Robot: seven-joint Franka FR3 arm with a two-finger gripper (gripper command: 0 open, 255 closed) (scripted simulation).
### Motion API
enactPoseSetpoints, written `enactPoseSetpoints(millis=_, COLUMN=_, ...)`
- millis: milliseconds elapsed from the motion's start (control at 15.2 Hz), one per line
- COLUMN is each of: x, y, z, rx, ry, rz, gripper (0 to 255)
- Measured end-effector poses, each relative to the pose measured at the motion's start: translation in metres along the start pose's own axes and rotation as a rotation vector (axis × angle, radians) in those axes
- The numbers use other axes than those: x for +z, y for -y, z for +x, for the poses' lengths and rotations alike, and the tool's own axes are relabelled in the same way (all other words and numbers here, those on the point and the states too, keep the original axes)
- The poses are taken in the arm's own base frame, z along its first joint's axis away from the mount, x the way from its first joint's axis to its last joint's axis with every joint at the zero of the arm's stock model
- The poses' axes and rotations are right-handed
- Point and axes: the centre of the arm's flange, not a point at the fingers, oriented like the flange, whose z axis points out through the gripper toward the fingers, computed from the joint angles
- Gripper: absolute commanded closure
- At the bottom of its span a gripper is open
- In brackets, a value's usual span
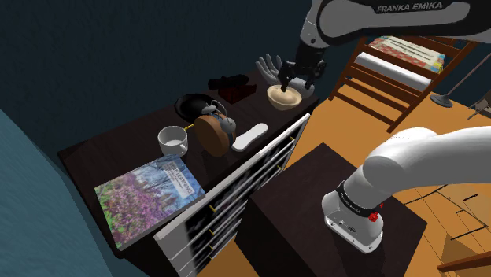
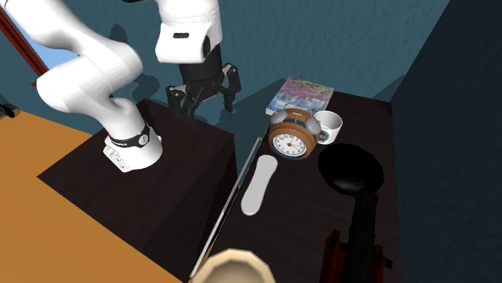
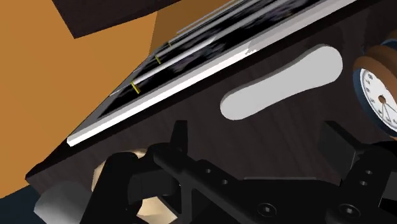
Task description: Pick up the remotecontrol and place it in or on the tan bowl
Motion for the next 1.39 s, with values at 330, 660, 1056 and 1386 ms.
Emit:
enactPoseSetpoints(millis=330, x=0.060, y=0.022, z=0.008, rx=0.248, ry=0.017, rz=0.001, gripper=0)
enactPoseSetpoints(millis=660, x=0.120, y=0.050, z=0.021, rx=0.495, ry=0.033, rz=0.001, gripper=0)
enactPoseSetpoints(millis=1056, x=0.191, y=0.079, z=0.042, rx=0.789, ry=0.052, rz=0.002, gripper=0)
enactPoseSetpoints(millis=1386, x=0.244, y=0.089, z=0.057, rx=0.979, ry=0.066, rz=0.003, gripper=0)
